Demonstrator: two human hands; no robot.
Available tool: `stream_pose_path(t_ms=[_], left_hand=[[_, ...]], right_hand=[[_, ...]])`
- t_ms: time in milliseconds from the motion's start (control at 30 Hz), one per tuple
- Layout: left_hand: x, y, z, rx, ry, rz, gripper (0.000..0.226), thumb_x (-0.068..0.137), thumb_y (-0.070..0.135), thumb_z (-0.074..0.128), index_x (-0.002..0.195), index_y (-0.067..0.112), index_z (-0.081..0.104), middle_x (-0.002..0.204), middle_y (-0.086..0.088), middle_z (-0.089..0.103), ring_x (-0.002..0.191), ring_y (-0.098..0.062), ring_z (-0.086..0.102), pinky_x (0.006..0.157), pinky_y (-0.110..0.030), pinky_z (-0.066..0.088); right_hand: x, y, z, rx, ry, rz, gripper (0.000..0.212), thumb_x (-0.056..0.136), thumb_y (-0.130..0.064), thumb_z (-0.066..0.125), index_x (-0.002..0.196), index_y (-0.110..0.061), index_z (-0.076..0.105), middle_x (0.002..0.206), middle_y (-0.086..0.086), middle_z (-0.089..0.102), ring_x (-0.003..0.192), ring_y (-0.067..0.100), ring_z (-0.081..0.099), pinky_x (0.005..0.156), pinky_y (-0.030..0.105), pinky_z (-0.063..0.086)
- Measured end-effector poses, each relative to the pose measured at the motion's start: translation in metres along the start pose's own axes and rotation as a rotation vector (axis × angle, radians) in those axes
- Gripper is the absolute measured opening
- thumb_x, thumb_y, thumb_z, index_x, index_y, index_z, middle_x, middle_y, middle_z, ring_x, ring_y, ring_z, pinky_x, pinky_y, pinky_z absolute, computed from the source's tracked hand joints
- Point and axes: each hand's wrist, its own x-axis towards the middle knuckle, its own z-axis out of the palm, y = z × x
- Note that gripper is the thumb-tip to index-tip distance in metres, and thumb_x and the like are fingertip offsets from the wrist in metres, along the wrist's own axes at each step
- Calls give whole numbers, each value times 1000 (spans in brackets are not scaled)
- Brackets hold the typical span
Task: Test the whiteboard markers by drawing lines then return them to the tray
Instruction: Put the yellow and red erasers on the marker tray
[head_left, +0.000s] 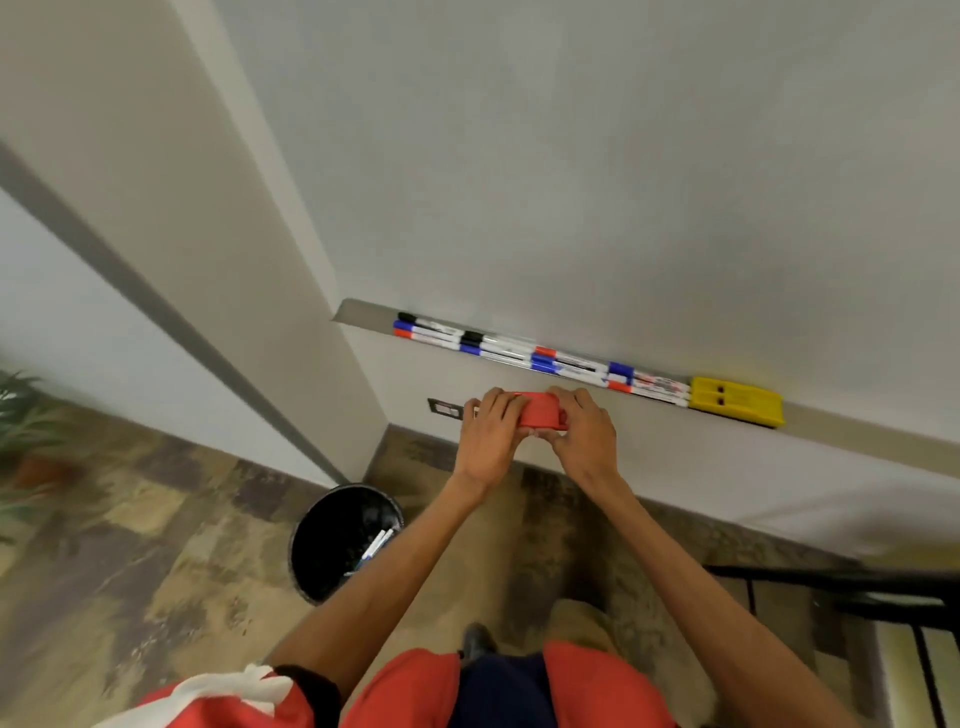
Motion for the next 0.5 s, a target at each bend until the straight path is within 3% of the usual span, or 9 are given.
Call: stream_pose_path(t_ms=[233, 500], left_hand=[[4, -64, -30, 18, 39, -173, 48, 93, 33, 67, 134, 12, 55, 133, -11, 60, 125, -27, 53, 105, -48, 39], [38, -142, -59, 112, 64, -262, 49, 90, 25, 71, 134, 14, 55, 135, -11, 59, 126, -29, 53, 106, -48, 37]], right_hand=[[44, -58, 38, 23, -60, -113, 67, 82, -28, 80, 140, -14, 50, 133, 10, 57, 120, 27, 55, 102, 42, 46], [113, -110, 82, 40, -140, -203, 72, 82, -11, 79, 145, -14, 45, 138, 11, 53, 122, 28, 56, 101, 39, 49]])
